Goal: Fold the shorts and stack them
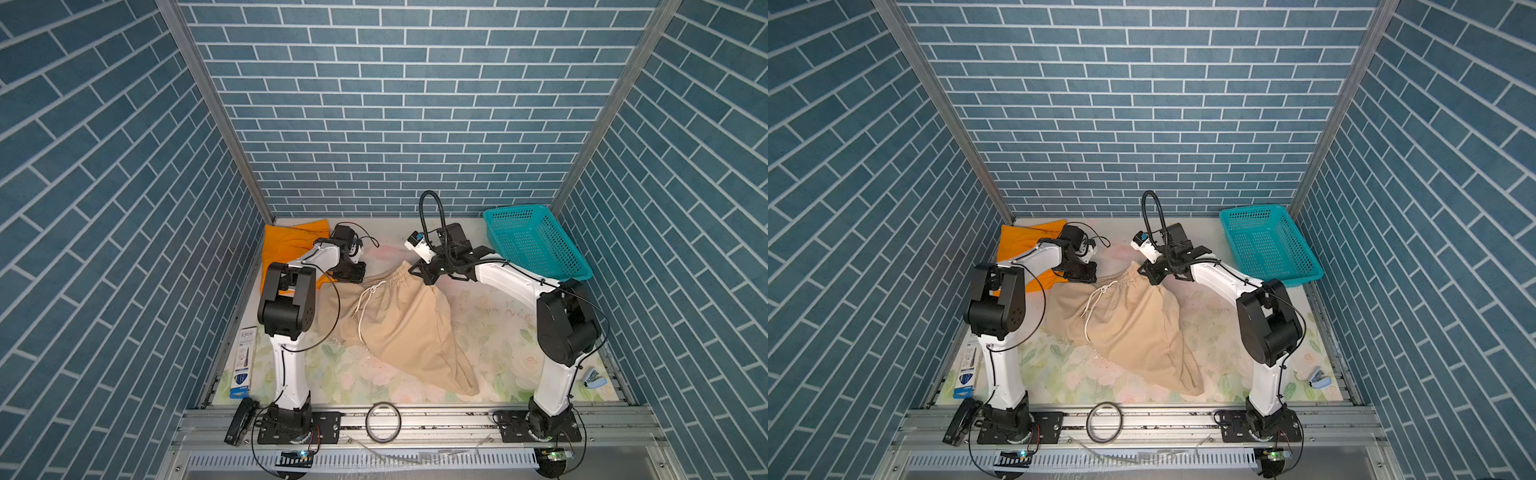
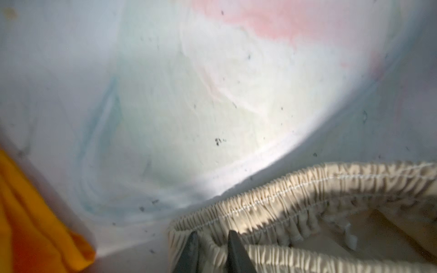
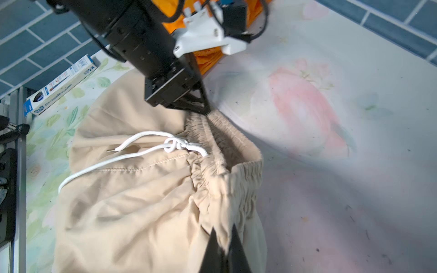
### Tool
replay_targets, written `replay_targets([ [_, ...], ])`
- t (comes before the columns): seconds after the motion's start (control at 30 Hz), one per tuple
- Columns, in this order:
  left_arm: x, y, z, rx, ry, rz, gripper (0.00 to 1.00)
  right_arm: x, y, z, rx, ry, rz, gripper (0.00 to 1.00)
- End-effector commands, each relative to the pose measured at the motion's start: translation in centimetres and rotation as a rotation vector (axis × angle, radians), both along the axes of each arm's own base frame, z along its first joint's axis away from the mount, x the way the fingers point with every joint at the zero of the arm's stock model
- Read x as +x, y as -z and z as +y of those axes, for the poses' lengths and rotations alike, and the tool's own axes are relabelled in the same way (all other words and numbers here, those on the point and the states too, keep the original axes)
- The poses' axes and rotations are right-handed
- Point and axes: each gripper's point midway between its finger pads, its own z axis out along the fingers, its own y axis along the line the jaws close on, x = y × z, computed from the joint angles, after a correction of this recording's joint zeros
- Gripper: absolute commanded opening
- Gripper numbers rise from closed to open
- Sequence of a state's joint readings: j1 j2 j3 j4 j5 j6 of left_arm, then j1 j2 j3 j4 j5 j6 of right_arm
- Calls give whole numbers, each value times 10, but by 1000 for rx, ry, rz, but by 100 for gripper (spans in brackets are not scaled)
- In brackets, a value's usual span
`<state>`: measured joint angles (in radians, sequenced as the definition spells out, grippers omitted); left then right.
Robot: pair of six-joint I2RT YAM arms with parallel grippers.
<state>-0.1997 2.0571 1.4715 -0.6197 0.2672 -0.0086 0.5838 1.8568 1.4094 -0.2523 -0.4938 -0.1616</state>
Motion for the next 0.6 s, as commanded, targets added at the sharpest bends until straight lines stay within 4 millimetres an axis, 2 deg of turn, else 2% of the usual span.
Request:
replay_targets([
  [0.0,-30,-16,-12,-19,9,27,28,2,-18,-6,53,31,-15,0],
  [0.2,-63,-40,-34,-8,43,-43,35,-3,-2,-20,23,66,16,0],
  [0.3,-68,-50,-44,-20,51,-96,50,-3,11,-27,-12,90,67,0],
  [0.4,-61,-50,-51,-2,79,-128,60,-4,26,-30,-43,94,104,0],
  [0.57,-34,-40,-43,97,61,-138,61,-8,31,-27,-29,81,132,0],
])
